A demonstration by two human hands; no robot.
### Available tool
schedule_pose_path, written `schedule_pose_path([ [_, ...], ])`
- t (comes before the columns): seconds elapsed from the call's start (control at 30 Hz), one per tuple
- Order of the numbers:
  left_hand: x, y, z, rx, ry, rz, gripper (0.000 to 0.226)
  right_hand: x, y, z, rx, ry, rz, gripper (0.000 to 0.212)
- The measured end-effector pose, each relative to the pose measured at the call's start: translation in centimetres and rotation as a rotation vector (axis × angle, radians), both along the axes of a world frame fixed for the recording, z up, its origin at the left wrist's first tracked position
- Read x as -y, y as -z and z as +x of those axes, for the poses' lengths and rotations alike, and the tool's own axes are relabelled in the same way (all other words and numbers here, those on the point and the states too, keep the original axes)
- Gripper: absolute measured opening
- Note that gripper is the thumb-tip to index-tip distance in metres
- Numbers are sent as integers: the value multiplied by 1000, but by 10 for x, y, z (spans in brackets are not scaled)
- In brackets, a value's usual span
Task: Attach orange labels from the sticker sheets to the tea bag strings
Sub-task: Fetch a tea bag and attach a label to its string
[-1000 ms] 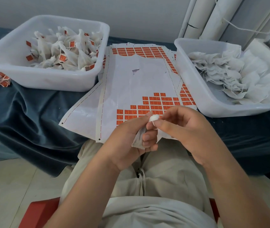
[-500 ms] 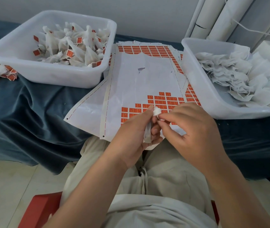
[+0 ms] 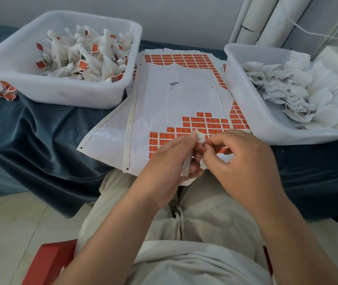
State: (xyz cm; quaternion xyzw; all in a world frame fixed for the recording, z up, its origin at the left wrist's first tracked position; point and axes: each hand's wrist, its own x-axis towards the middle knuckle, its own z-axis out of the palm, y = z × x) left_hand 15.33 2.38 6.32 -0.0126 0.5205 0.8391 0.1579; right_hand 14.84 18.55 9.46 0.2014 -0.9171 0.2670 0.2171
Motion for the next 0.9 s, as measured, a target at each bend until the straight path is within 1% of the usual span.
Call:
schedule_pose_path([
  [0.07,-2,1,1,-43,-11,-79,30,-1,-4,2,76,20,44,13],
  [0.17,-5,3,3,-104,-88,-287,38,-5,-8,5,164,36,88,10],
  [0.23,-3,2,2,-129,-179,-387,38,-7,-10,7,239,23,57,8],
  [0.27,-1,1,0,-119,-212,-394,39,-8,-10,7,273,11,22,8],
  [0.33,4,-3,-3,-56,-215,-296,39,-9,-10,6,287,-9,-33,9],
  [0.5,12,-4,-5,49,-102,83,42,1,-7,5,227,-55,-205,9],
  [0.6,12,-6,-3,101,-32,259,32,4,-4,3,251,-56,-293,8],
  [0.67,11,-6,-2,108,-2,298,30,5,-3,4,283,-78,-356,10],
  [0.8,9,-9,-1,102,66,329,32,5,-4,5,343,-164,-448,17],
  [0.83,9,-9,0,102,81,341,32,6,-5,6,340,-172,-458,18],
  [0.9,8,-9,0,98,89,344,33,7,-6,7,248,-152,-457,19],
])
